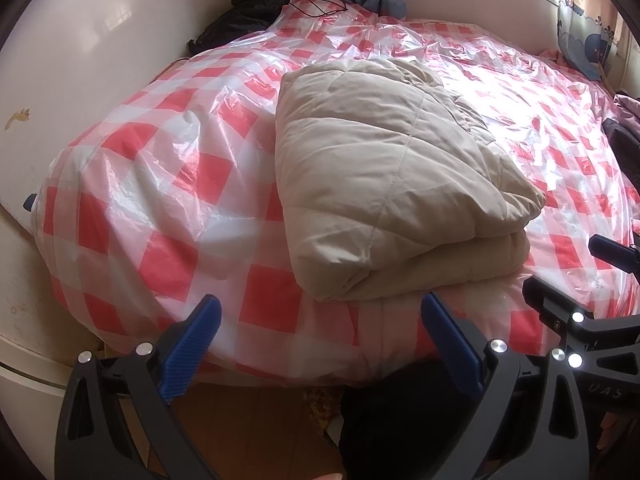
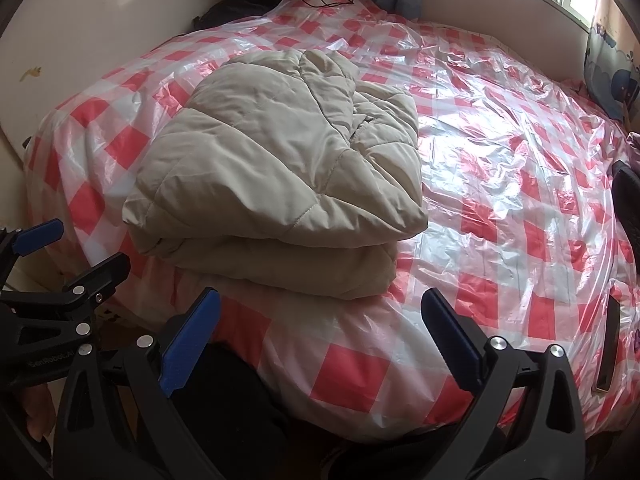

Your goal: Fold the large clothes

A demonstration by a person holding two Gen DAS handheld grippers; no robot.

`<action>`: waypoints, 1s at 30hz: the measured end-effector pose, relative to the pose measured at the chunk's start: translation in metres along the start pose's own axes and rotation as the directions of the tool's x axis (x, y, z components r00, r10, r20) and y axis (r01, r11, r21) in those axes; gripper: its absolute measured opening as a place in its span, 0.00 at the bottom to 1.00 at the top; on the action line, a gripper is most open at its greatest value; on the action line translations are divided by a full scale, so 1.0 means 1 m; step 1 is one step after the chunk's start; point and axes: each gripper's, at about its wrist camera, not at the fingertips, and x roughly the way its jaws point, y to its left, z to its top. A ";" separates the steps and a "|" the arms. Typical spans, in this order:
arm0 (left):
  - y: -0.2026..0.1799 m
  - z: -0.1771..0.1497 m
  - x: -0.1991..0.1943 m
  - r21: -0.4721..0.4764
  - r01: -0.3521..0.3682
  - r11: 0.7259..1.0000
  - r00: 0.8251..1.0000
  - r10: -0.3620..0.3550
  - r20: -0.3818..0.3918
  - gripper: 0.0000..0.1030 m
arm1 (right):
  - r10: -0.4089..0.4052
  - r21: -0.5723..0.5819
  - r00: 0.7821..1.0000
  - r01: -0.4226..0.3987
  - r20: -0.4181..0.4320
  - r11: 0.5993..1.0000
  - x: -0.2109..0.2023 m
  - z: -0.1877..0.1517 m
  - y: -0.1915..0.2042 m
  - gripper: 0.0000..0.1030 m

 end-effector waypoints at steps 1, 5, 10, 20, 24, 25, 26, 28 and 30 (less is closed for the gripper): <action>-0.001 0.000 0.000 -0.001 0.002 1.000 1.000 -0.002 -0.001 0.93 | 0.000 0.000 1.000 0.000 0.000 1.000 0.000 0.000 0.000 0.94; 0.002 0.001 0.003 -0.006 0.012 1.000 1.000 -0.012 -0.003 0.93 | 0.000 0.000 1.000 0.000 0.001 1.000 0.000 0.000 0.000 0.94; 0.002 0.001 0.003 -0.005 0.013 1.000 1.000 -0.013 -0.004 0.93 | 0.001 0.001 1.000 -0.001 0.000 1.000 0.000 0.000 0.000 0.94; 0.005 0.000 0.004 -0.025 0.073 0.997 0.997 -0.073 -0.028 0.93 | 0.004 0.014 1.000 -0.004 0.010 1.000 0.001 -0.001 -0.004 0.94; 0.015 -0.004 -0.005 -0.085 0.083 0.993 0.996 -0.080 0.037 0.93 | 0.005 0.023 1.000 -0.005 0.008 1.000 0.002 -0.001 -0.007 0.94; 0.014 -0.004 -0.007 -0.081 0.056 0.995 0.998 -0.052 0.047 0.93 | 0.005 0.024 1.000 -0.006 0.009 1.000 0.001 -0.001 -0.006 0.94; 0.012 -0.004 -0.008 -0.074 0.041 0.996 0.998 -0.037 0.051 0.93 | 0.005 0.022 1.000 -0.005 0.010 1.000 0.001 0.000 -0.007 0.94; 0.011 -0.003 -0.006 -0.067 0.026 0.997 0.999 -0.024 0.029 0.93 | 0.005 0.020 1.000 -0.005 0.015 1.000 -0.001 0.000 -0.006 0.94; 0.010 -0.001 0.001 -0.066 0.017 0.998 1.000 -0.018 -0.016 0.93 | 0.005 0.022 1.000 -0.005 0.019 1.000 -0.003 0.001 -0.006 0.94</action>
